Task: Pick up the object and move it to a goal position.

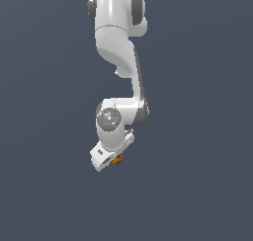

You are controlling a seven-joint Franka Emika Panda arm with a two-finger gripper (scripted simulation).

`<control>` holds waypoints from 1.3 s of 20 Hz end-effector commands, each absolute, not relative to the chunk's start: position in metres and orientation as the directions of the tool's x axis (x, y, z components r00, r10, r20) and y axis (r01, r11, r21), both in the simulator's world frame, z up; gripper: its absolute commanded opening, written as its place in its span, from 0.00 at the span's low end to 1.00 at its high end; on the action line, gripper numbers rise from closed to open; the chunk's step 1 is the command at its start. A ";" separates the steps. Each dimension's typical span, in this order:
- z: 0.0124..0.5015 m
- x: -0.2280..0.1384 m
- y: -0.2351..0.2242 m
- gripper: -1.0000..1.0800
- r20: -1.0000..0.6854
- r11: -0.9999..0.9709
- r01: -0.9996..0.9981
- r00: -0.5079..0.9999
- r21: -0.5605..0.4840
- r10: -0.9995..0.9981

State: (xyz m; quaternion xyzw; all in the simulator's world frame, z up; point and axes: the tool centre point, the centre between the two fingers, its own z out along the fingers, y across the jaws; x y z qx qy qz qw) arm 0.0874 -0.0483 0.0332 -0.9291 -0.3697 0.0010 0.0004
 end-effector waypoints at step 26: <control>0.054 0.068 -0.022 0.00 -0.001 -0.727 0.687 0.727 0.000 0.687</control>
